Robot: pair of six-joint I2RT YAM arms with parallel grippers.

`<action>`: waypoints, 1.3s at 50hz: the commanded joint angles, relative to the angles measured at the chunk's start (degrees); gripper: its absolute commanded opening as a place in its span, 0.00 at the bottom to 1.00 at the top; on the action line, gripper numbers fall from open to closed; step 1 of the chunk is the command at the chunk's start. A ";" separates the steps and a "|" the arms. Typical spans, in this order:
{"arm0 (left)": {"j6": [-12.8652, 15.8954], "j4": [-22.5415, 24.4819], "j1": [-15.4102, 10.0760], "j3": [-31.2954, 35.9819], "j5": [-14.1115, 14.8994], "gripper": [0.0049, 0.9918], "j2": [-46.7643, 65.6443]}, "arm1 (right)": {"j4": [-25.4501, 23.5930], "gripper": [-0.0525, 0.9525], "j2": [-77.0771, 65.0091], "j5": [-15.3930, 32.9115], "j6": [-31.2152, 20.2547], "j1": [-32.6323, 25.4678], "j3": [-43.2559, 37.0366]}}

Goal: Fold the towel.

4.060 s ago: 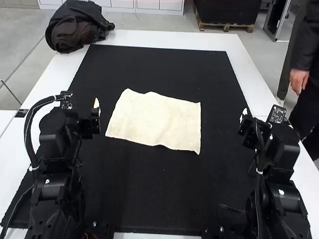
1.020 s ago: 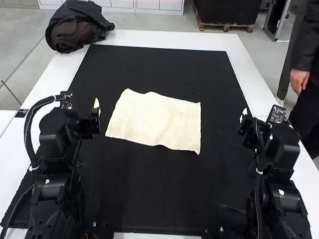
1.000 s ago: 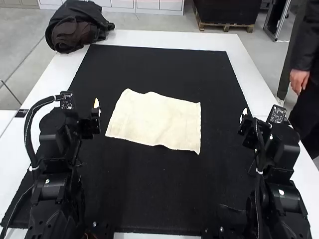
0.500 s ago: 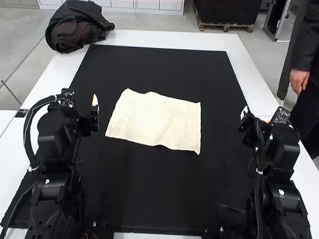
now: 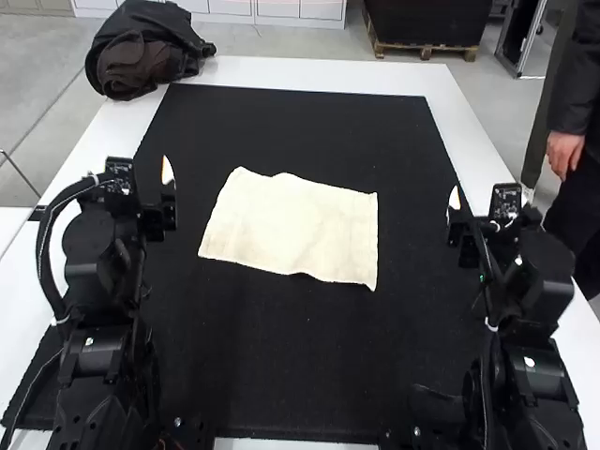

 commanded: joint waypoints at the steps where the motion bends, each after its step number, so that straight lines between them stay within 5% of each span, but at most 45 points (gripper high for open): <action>1: 1.60 2.09 0.36 0.21 -2.48 0.95 -0.47 | 1.36 0.95 -0.12 -2.62 -4.27 -0.33 2.32; 13: 1.60 2.79 0.01 10.67 -1.86 0.95 9.46 | -0.75 0.95 16.49 -3.94 1.71 -0.51 18.49; 23: 0.99 3.05 -0.25 26.84 1.48 0.97 33.98 | -4.53 0.95 38.38 -3.76 7.33 -0.51 35.28; 31: -0.59 2.00 -0.07 38.62 0.51 0.97 54.02 | -8.66 0.95 55.17 -2.53 11.99 -0.33 44.68; 33: -2.88 1.38 -0.07 40.99 -0.28 0.97 58.50 | -9.28 0.95 59.30 -2.18 12.70 -0.25 46.27; 42: -7.01 0.68 -0.25 46.18 -1.25 0.97 70.54 | -9.10 0.95 70.90 0.02 15.86 -0.07 46.97; 52: -7.98 0.68 -2.10 45.74 -0.72 0.96 79.60 | 2.32 0.96 72.92 0.11 15.68 -0.07 42.22; 57: -7.54 0.06 -4.12 45.74 -0.45 0.97 83.99 | 1.80 0.96 73.62 -2.79 14.98 0.99 41.34; 65: -7.80 -3.71 -5.79 47.58 4.82 0.97 90.14 | -3.21 0.96 76.87 -5.69 15.42 5.03 39.59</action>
